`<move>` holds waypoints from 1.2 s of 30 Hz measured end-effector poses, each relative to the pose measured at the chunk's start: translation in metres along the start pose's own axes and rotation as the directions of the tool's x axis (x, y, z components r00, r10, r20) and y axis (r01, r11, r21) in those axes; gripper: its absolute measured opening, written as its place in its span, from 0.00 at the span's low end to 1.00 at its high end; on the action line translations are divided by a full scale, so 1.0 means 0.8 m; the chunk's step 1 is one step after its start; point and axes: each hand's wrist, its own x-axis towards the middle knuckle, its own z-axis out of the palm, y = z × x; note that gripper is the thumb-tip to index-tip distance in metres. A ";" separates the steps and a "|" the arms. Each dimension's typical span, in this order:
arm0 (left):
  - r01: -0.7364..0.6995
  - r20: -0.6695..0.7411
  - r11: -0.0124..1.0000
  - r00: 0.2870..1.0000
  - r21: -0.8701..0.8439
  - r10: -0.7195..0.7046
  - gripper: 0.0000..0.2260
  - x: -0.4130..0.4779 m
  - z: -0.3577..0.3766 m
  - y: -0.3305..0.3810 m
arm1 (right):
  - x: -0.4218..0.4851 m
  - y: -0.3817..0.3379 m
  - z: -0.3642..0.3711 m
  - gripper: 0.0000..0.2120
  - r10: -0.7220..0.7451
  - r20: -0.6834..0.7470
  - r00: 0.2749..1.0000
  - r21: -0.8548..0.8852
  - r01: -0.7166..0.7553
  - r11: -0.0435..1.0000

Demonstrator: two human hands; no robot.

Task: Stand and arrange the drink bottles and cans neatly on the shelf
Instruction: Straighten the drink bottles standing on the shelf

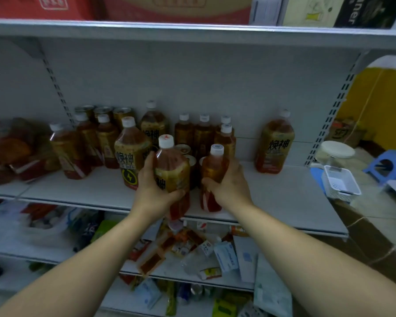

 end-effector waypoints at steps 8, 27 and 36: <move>-0.009 0.009 0.998 1.000 -0.066 0.009 0.52 -0.011 -0.005 0.006 | -0.007 -0.009 -0.003 0.40 -0.083 -0.141 0.987 -0.097 0.069 0.993; -0.168 0.363 0.986 0.919 0.014 0.152 0.39 -0.085 0.124 0.088 | -0.024 0.040 -0.149 0.10 0.082 -0.155 0.985 0.291 -0.034 0.956; -0.507 0.770 0.737 0.637 0.447 -0.029 0.32 -0.052 0.220 0.094 | 0.014 0.120 -0.216 0.15 0.075 -0.151 0.986 0.232 -0.038 0.972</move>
